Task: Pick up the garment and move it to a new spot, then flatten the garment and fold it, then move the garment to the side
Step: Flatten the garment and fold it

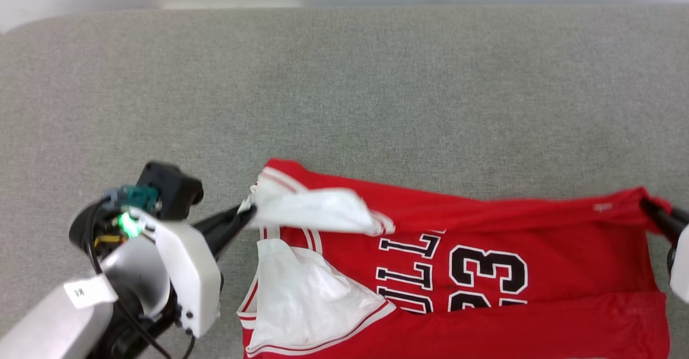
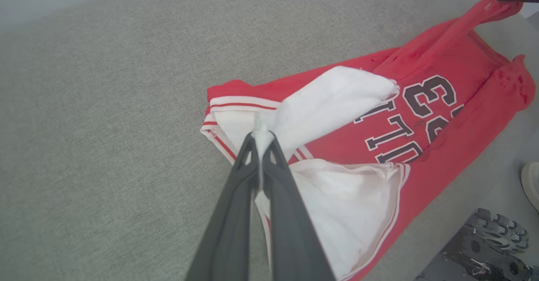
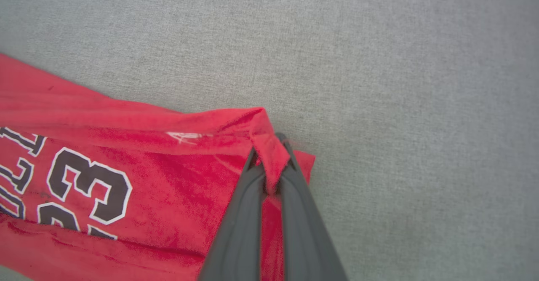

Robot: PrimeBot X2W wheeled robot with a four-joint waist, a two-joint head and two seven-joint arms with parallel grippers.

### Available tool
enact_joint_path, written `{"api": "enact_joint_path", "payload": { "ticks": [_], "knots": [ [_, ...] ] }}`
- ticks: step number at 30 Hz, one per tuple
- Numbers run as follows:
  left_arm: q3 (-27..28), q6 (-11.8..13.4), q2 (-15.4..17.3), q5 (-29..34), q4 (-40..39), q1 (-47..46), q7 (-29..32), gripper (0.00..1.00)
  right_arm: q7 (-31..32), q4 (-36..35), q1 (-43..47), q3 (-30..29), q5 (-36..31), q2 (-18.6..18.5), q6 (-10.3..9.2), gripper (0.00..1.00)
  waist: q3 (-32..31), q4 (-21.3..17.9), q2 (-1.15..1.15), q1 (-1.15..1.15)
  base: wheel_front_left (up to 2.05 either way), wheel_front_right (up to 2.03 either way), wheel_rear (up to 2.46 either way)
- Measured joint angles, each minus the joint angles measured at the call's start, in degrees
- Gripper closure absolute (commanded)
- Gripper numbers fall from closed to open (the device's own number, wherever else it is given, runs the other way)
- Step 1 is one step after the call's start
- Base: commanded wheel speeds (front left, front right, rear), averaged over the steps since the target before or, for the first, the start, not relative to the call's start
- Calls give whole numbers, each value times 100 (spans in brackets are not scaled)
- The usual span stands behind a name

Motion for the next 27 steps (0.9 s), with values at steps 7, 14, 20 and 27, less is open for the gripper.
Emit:
{"api": "enact_joint_path", "payload": {
  "ticks": [7, 14, 20, 27],
  "knots": [
    [-170, 148, 18, -94, 104, 847, -223, 100, -69, -344, 1060, -219, 137, 323, 0, 100, -269, 73, 0, 0, 0, 0, 0],
    [-425, 91, -60, -73, 620, 1316, -480, 100, -26, -237, 1650, -234, 241, 230, 1, 100, -370, 90, 0, 0, 0, 0, 0],
    [-654, -99, -346, -22, 1087, 1429, -744, 100, -343, -13, 1788, 70, 252, -70, 1, 100, -335, 97, 0, 0, 0, 0, 0],
    [-826, -270, -586, 227, 1590, 1343, -1090, 26, -823, 366, 1799, 324, 235, -242, 1, 0, -314, 119, 0, 1, 0, 0, 0]
  ]
}}
